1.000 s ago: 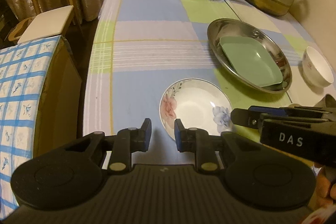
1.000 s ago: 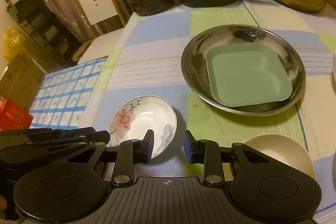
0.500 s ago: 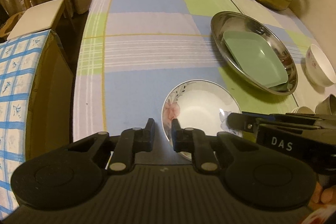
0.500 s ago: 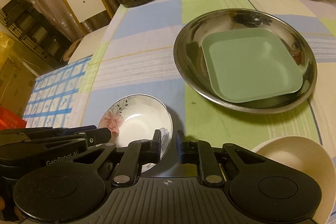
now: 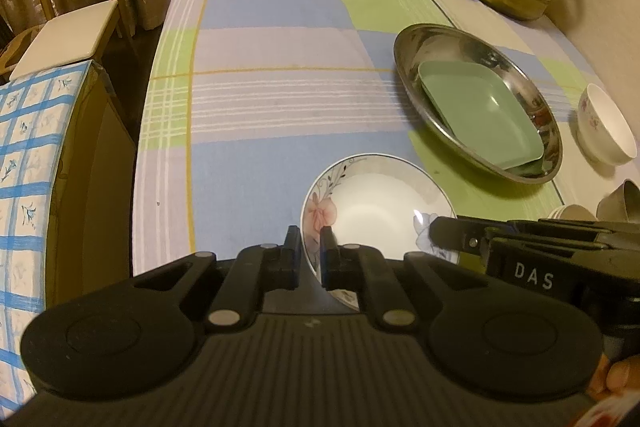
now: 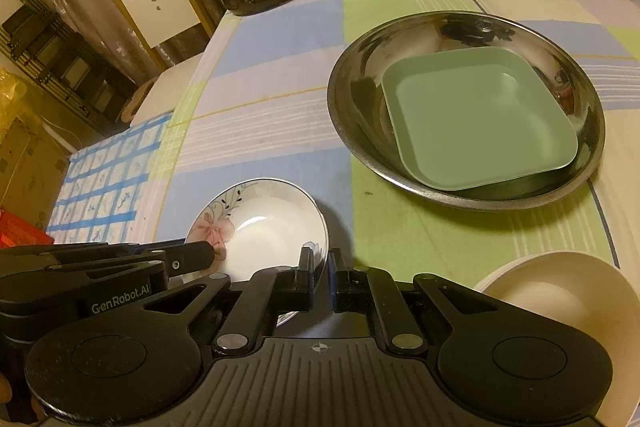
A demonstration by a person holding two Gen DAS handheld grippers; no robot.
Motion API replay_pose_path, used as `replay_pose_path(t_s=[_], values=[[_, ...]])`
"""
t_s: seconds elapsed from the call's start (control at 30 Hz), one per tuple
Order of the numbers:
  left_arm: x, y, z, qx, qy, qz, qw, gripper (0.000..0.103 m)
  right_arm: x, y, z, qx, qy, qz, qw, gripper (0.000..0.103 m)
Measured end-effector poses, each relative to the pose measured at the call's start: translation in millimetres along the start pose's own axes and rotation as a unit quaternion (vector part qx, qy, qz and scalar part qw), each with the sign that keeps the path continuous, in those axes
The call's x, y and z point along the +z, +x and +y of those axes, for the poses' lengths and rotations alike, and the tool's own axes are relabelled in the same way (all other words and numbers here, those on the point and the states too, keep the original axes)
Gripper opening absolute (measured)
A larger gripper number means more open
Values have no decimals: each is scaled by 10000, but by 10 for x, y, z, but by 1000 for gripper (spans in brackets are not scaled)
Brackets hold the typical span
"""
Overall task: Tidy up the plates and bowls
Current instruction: 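Carry the floral saucer with the left gripper and lower it onto the green tray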
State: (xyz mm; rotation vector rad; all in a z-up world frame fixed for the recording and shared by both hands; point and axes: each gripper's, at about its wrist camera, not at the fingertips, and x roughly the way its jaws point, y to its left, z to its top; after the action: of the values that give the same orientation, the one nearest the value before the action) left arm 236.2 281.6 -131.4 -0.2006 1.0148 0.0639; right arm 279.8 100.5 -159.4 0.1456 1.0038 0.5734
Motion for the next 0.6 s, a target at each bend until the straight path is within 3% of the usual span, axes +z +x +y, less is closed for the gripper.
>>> replay_pose_path(t_s=[0.6], values=[[253, -314, -299, -353, 225, -379, 9984, 8, 151, -459, -135, 43, 212, -326, 9992, 7]])
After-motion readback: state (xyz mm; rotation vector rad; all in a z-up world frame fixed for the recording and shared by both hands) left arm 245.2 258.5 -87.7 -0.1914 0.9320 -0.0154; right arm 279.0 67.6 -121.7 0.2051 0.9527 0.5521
